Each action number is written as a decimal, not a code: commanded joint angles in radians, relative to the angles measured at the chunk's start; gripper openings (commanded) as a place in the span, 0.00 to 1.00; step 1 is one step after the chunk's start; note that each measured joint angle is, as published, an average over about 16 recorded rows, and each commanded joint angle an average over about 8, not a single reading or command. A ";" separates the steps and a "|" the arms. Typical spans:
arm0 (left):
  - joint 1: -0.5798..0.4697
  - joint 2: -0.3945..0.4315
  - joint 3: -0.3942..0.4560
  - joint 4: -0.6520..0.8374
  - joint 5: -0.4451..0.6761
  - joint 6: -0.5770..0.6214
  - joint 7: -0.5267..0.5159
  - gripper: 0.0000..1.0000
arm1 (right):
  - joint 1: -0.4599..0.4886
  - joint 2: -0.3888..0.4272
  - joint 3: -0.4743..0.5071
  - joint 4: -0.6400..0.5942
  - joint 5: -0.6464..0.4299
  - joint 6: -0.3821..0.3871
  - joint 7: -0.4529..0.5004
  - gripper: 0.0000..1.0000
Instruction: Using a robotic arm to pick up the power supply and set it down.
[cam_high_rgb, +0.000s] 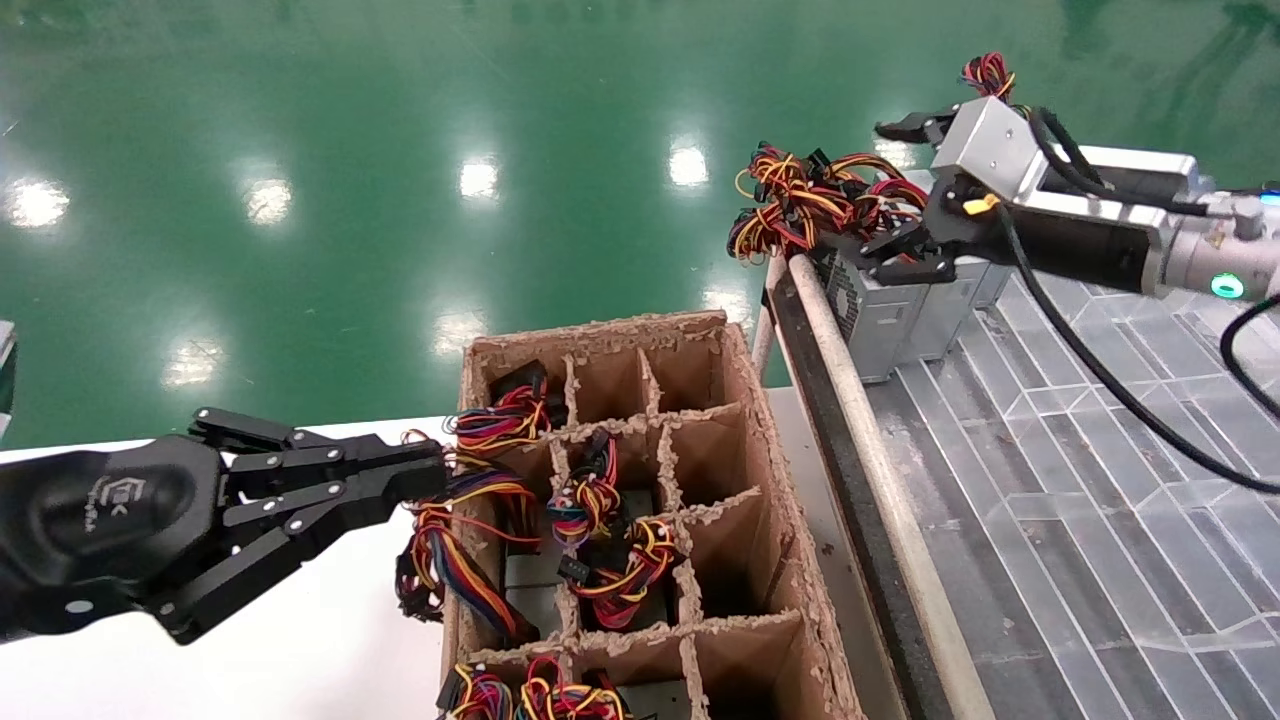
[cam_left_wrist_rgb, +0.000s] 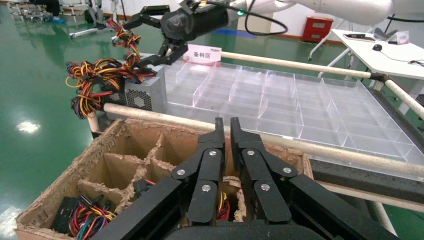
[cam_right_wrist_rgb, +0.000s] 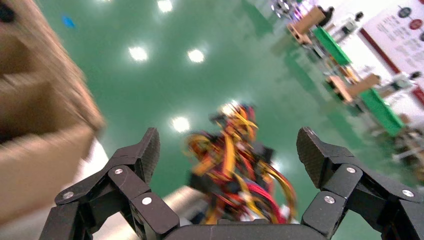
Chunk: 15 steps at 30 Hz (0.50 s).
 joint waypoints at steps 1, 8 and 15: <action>0.000 0.000 0.000 0.000 0.000 0.000 0.000 1.00 | -0.033 0.016 0.017 0.042 0.024 -0.024 0.036 1.00; 0.000 0.000 0.000 0.000 0.000 0.000 0.000 1.00 | -0.152 0.073 0.078 0.194 0.109 -0.109 0.167 1.00; 0.000 0.000 0.000 0.000 0.000 0.000 0.000 1.00 | -0.272 0.131 0.140 0.348 0.195 -0.195 0.298 1.00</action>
